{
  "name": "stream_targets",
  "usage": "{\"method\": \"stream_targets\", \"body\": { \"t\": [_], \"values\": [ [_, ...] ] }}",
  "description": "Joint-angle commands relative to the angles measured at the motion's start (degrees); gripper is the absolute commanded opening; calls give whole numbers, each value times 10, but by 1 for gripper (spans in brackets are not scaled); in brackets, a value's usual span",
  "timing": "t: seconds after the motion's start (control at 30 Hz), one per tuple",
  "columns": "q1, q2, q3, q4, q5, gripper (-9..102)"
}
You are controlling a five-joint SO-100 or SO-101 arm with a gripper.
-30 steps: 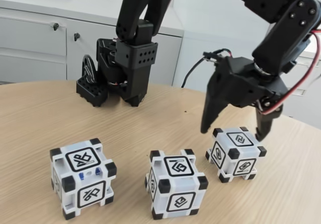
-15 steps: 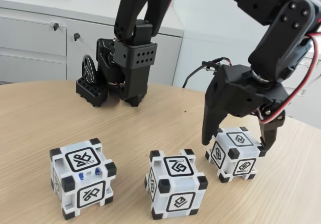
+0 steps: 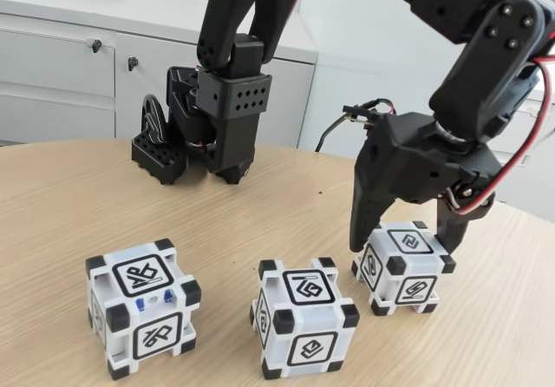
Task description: Stack cubes from left to right.
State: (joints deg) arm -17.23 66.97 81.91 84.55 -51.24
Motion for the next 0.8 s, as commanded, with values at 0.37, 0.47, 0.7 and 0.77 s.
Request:
{"method": "stream_targets", "body": {
  "t": [0.37, 0.47, 0.7, 0.77],
  "values": [
    [5, 5, -24, 0, 44, 20],
    [5, 17, -25, 2, 77, 20],
    [5, 60, -27, 2, 158, 19],
    [5, 94, -33, 1, 185, 19]
  ]
}}
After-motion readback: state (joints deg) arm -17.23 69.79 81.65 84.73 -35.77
